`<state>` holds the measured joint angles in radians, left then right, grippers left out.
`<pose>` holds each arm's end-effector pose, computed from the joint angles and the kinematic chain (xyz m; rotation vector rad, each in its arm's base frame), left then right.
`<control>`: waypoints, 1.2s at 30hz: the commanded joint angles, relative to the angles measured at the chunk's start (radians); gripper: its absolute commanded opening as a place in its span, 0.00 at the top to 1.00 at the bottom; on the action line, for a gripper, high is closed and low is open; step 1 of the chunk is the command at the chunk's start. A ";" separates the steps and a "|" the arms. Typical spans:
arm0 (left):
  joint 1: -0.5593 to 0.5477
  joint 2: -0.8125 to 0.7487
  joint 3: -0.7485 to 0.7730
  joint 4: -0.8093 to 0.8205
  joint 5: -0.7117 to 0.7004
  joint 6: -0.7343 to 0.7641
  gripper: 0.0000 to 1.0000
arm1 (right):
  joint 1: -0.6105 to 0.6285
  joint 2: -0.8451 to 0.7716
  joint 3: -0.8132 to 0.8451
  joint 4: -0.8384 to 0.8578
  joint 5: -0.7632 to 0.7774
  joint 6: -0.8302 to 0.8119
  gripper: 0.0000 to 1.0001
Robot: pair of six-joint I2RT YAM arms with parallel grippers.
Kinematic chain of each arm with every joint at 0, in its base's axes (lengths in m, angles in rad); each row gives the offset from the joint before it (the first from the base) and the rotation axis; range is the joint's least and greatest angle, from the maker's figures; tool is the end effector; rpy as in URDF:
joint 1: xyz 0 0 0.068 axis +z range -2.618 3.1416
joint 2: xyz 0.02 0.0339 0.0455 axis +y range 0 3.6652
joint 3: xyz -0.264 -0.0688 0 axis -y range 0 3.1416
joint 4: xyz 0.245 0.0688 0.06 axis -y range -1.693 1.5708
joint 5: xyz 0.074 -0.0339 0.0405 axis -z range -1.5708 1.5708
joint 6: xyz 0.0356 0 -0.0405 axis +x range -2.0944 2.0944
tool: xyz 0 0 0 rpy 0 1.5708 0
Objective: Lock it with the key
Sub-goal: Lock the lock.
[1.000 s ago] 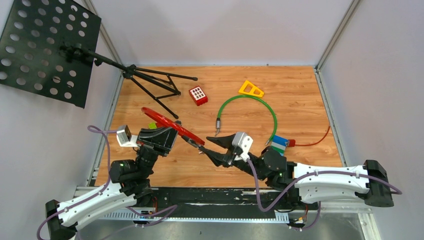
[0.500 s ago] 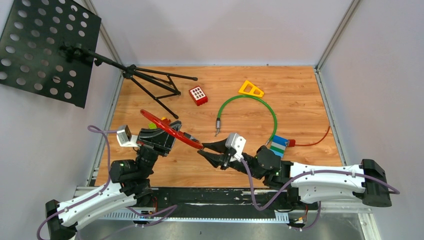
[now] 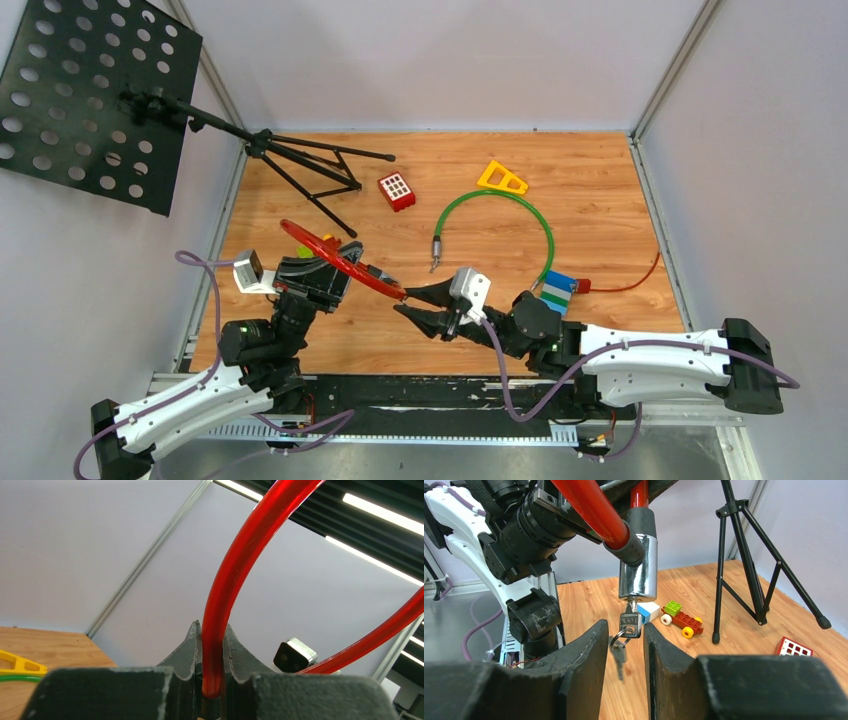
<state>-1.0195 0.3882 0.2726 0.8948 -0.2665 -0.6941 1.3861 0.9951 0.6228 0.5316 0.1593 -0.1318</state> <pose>0.0619 -0.0828 0.3209 -0.1349 0.9063 -1.5014 0.0485 0.2291 0.3190 -0.9129 1.1629 0.9185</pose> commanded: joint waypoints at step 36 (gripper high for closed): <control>0.000 -0.034 0.119 -0.252 -0.123 -0.024 1.00 | 0.066 0.142 0.088 0.104 0.527 -0.373 1.00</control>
<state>-1.0142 0.3790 0.3321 0.6800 -0.3580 -0.6865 1.4376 1.1027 0.6968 0.4904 0.4969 -0.3546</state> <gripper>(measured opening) 0.142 0.071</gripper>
